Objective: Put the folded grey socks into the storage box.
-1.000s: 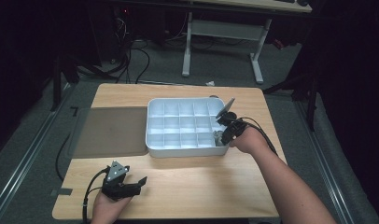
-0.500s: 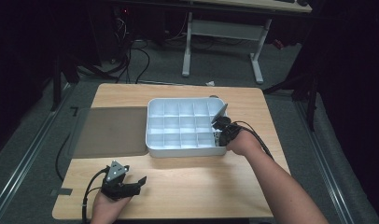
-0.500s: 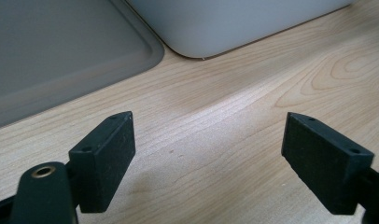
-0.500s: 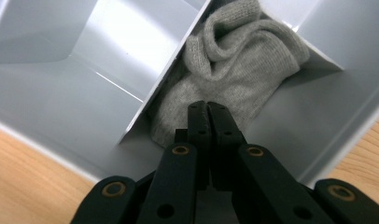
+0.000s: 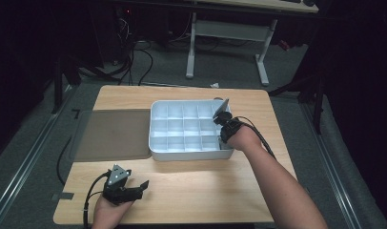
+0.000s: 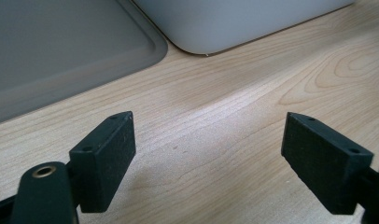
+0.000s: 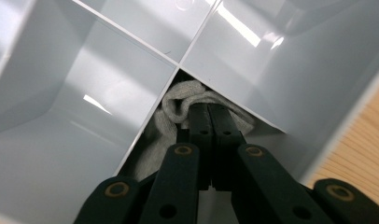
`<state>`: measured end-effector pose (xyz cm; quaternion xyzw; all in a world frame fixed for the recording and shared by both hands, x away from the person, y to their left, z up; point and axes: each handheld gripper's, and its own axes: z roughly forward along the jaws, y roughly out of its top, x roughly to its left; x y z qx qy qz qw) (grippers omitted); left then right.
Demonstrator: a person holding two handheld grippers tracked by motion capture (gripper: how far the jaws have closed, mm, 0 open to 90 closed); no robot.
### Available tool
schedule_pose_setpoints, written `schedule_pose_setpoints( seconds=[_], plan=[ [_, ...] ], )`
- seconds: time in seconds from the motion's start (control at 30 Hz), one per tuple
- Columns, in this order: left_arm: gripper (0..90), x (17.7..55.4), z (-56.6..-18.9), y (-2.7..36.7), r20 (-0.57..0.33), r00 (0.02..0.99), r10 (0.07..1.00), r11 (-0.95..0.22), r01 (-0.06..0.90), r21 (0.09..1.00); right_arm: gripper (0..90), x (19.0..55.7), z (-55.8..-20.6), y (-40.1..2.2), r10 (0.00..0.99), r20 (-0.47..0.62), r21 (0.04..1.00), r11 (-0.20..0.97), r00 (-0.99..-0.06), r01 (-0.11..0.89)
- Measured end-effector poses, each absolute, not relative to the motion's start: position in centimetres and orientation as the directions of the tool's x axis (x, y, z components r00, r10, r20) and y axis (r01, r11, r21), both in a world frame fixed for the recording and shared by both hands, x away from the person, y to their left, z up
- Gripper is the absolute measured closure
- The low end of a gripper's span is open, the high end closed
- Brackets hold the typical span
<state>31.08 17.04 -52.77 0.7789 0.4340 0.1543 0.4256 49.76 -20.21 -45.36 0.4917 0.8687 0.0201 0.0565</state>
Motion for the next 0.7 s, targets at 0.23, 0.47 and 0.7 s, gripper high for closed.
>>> schedule_pose_setpoints(
  seconds=[0.23,0.47,0.7],
  plan=[
    [18.2,31.1,-52.8,17.0,-0.133,0.578,0.805,-0.261,0.547,0.796,90.0,50.1,-46.5,-20.0,0.857,-0.078,0.066,0.515,-0.51,0.855],
    [18.2,31.1,-52.8,16.9,-0.133,0.578,0.805,-0.261,0.547,0.796,90.0,50.1,-46.7,-20.0,0.853,-0.084,0.068,0.52,-0.515,0.851],
    [18.3,31.1,-52.8,16.8,-0.127,0.584,0.802,-0.274,0.548,0.791,86.5,49.4,-44.8,-20.7,0.864,-0.068,0.123,0.503,-0.499,0.855]
  ],
)
